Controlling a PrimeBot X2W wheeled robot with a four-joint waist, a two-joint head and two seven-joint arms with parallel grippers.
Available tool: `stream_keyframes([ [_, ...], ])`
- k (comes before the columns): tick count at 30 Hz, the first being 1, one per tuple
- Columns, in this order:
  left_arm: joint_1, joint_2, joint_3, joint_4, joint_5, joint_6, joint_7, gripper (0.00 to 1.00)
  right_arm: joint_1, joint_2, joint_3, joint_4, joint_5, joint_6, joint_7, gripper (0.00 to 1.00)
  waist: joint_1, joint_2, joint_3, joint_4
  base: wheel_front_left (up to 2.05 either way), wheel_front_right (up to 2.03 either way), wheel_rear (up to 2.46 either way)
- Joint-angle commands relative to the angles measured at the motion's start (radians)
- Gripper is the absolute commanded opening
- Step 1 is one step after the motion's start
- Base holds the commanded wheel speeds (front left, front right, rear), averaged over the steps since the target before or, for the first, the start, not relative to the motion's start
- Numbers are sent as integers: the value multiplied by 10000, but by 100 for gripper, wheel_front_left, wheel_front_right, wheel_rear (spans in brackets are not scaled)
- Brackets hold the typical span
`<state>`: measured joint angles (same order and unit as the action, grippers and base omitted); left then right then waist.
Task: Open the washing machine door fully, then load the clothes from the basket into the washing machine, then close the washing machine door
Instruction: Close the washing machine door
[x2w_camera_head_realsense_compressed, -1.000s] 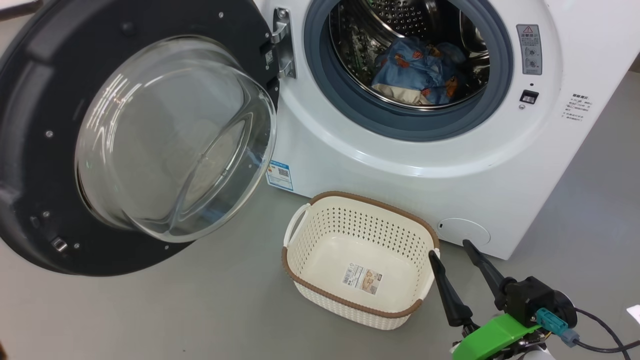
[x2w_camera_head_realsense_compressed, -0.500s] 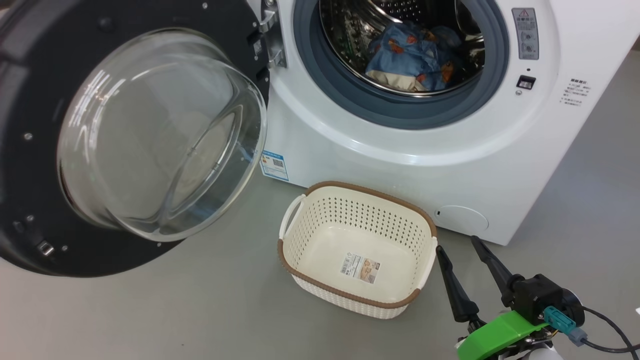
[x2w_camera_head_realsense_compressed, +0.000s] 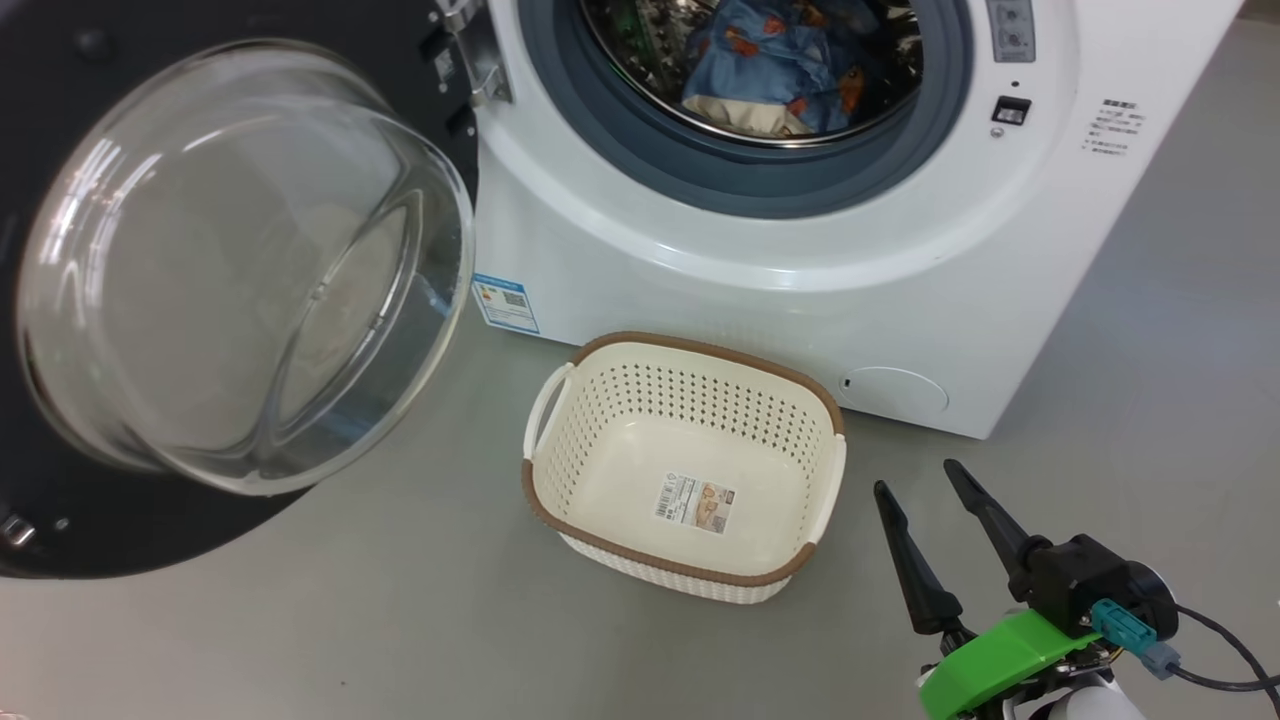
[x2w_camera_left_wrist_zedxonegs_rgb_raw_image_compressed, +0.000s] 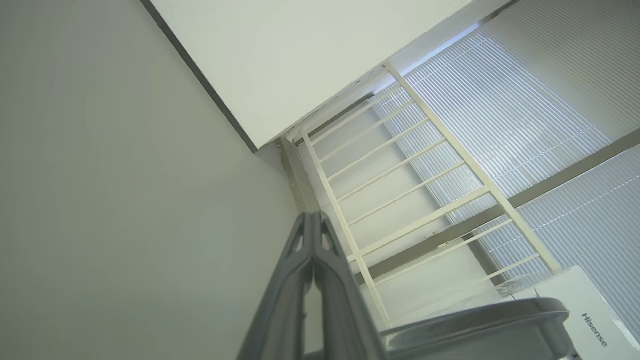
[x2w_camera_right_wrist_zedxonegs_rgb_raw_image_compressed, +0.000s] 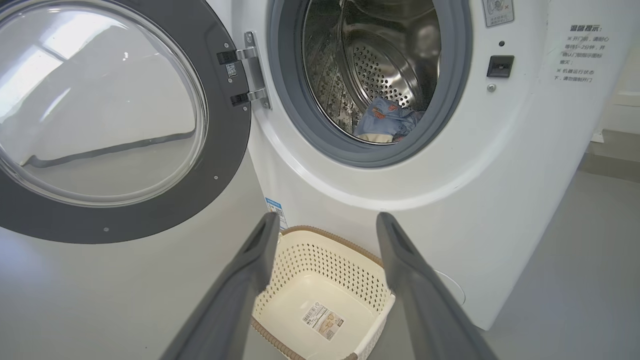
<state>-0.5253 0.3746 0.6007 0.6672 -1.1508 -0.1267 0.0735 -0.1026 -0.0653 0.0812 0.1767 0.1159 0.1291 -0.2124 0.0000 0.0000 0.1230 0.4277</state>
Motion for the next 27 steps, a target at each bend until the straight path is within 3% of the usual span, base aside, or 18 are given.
stream_keyframes([
  [1,-390,701,440,13,-439,-38,310,0,-239,-12,241,-302,-37,16,1,100,0,0,129,-172,0,0,0],
  [6,-817,885,751,293,-1408,-39,1225,0,-284,-93,221,-396,-23,16,76,100,0,0,241,-352,0,0,0],
  [14,-912,1045,774,803,-1616,-39,1535,0,-260,-108,262,-469,48,16,158,100,0,0,331,-527,0,0,0],
  [27,-789,747,631,559,-2697,-40,3459,0,-292,-134,294,-408,188,16,242,100,0,0,378,-688,0,0,0],
])
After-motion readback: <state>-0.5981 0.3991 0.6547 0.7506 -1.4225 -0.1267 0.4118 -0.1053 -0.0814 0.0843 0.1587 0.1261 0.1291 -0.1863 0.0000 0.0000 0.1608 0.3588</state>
